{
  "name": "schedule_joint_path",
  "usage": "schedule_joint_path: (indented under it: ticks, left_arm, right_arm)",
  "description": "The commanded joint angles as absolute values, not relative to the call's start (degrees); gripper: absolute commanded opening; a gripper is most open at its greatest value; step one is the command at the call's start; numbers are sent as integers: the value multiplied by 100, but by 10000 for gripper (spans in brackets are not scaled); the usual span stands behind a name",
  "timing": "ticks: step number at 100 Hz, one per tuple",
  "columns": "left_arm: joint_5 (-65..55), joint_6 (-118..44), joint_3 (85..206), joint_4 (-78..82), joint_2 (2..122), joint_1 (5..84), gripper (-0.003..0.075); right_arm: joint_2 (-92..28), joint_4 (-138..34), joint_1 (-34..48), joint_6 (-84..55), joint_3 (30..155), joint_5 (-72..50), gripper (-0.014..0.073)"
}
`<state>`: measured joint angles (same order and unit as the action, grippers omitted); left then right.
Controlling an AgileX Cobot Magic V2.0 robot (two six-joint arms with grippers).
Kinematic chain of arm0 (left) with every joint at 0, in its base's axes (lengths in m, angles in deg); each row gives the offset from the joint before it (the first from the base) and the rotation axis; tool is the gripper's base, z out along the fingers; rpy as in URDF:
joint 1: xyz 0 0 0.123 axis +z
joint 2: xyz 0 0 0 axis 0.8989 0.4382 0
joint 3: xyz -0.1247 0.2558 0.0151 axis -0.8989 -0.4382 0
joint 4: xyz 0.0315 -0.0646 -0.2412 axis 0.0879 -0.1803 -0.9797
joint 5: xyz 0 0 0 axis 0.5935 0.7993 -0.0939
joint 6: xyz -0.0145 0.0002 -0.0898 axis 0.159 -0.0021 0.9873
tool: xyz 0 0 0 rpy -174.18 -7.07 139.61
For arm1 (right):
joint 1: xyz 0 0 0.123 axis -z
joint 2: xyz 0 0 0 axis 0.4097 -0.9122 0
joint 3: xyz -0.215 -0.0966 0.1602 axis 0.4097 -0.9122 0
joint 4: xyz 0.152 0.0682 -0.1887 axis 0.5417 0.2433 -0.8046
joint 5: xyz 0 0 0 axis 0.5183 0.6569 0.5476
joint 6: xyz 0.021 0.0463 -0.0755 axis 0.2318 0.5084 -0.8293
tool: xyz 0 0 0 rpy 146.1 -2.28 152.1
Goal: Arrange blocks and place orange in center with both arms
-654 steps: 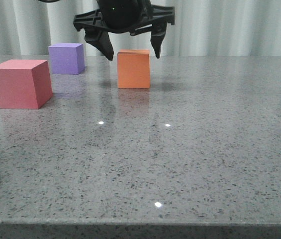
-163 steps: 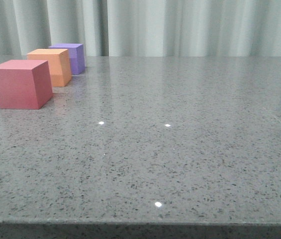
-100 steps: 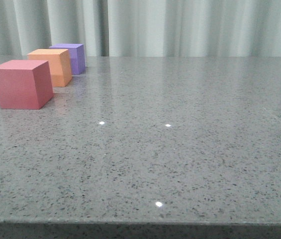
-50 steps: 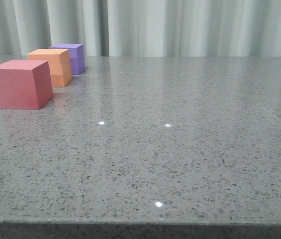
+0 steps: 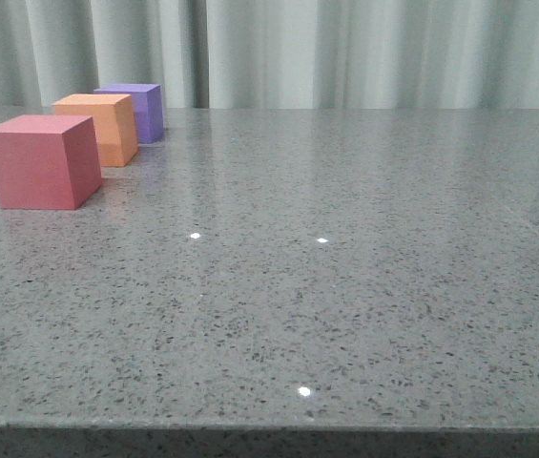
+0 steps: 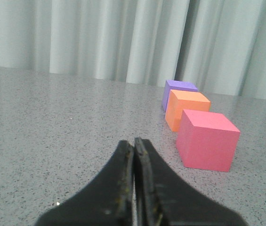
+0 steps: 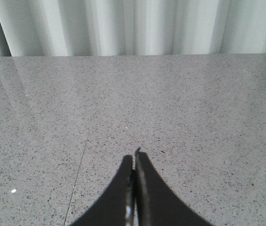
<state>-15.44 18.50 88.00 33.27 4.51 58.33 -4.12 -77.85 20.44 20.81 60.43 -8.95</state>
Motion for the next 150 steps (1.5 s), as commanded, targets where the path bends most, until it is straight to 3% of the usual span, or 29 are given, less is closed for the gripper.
schedule_joint_path:
  ticks: [1,106,150]
  left_arm:
    - [-2001,1851,8560,3299,243,5841,-20]
    - [-1977,1851,8560,3299,243,5841,-20]
    - [-1977,1851,8560,3299,243,5841,-20]
  right_arm:
    - [-425,-7843,2082,2049,6196,-1392,-69]
    - [-299,-7967,2082,2049,6173,-1475,-69]
    - [1684,-7717,2056,2049,4071,-3225,-69]
